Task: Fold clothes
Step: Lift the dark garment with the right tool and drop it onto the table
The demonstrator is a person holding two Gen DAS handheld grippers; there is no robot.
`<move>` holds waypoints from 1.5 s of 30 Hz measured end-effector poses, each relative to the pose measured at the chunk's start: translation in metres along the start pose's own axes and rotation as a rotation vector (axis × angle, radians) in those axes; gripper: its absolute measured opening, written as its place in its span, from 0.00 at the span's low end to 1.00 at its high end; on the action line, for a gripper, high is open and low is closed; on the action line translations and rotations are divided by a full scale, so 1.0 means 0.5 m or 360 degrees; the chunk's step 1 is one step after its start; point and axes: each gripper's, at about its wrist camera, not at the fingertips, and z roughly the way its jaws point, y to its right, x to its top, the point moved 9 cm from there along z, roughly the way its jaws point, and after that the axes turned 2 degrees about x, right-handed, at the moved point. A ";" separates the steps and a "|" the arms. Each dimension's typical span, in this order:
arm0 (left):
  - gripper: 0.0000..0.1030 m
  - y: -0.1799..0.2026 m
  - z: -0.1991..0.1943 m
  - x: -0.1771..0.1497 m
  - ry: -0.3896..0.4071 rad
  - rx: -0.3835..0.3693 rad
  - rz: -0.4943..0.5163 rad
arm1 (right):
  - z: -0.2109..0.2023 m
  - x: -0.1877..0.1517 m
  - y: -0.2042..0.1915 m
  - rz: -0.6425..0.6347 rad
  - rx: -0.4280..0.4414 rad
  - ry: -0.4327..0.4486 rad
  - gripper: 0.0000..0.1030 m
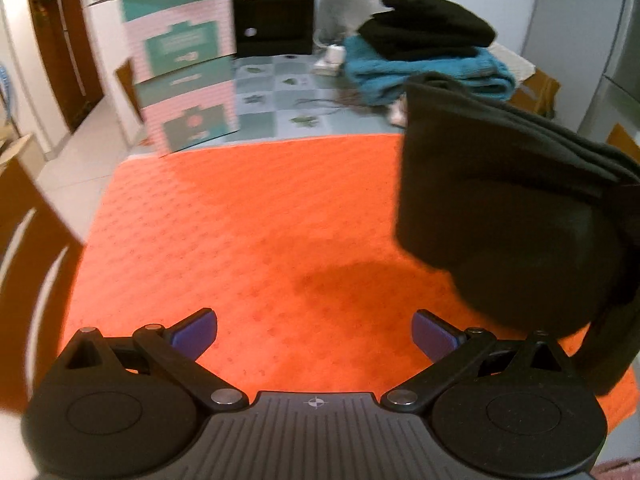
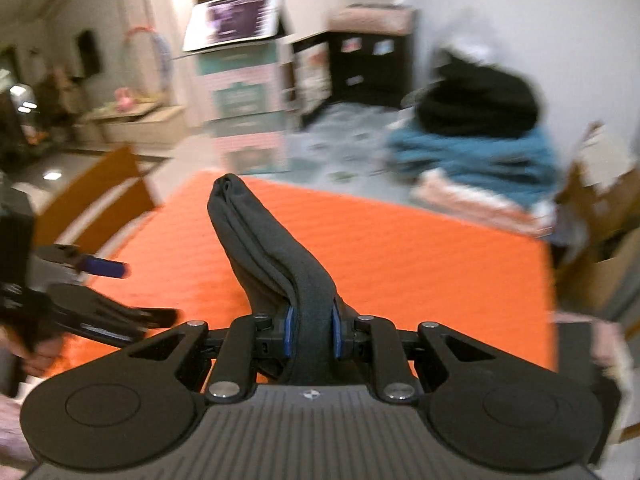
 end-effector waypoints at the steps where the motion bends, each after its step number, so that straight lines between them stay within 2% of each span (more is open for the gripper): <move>1: 1.00 -0.008 0.000 -0.007 -0.0010 0.0010 -0.0001 | 0.018 -0.003 -0.013 0.0002 0.0047 -0.0029 0.20; 5: 1.00 -0.038 -0.001 -0.033 -0.0052 0.0048 -0.0005 | 0.090 -0.016 -0.066 0.0010 0.0232 -0.0144 0.21; 9: 1.00 -0.068 -0.003 -0.059 -0.0094 0.0086 -0.0009 | 0.169 -0.038 -0.072 -0.0062 0.0184 -0.0240 0.22; 14: 1.00 -0.048 0.004 -0.070 -0.0129 0.0033 0.0017 | 0.204 -0.034 -0.035 -0.0067 0.0093 -0.0218 0.31; 15: 1.00 -0.039 0.006 -0.071 -0.0135 0.0018 0.0033 | 0.206 -0.034 -0.024 -0.0057 0.0074 -0.0211 0.34; 17: 1.00 -0.018 0.010 -0.073 -0.0144 -0.0007 0.0084 | 0.210 -0.034 0.002 -0.0044 0.0010 -0.0194 0.50; 19: 1.00 0.006 0.013 -0.072 -0.0141 -0.0029 0.0153 | 0.211 -0.036 0.029 -0.0034 -0.0075 -0.0173 0.58; 21: 1.00 0.031 0.013 -0.071 -0.0125 -0.0058 0.0230 | 0.202 -0.033 0.054 0.0014 -0.0098 -0.0143 0.61; 23: 1.00 0.057 0.014 -0.070 -0.0106 -0.0096 0.0305 | 0.179 -0.036 0.070 0.0060 -0.0104 -0.0109 0.72; 25: 1.00 0.080 0.016 -0.069 -0.0095 -0.0129 0.0370 | 0.157 -0.049 0.082 0.0075 -0.0123 -0.0095 0.75; 34: 1.00 0.151 0.037 -0.058 0.0002 -0.0231 0.0558 | 0.088 -0.170 0.133 0.0255 -0.0240 -0.0150 0.80; 37: 1.00 0.171 0.053 -0.056 -0.0053 -0.0279 0.0576 | 0.075 -0.218 0.140 0.0345 -0.0262 -0.0171 0.80; 41: 1.00 0.207 0.074 -0.047 -0.0087 -0.0277 0.0679 | 0.066 -0.269 0.147 0.0447 -0.0302 -0.0188 0.80; 45: 1.00 0.256 0.084 -0.021 0.0002 -0.0301 0.0824 | 0.061 -0.303 0.154 0.0492 -0.0370 -0.0203 0.80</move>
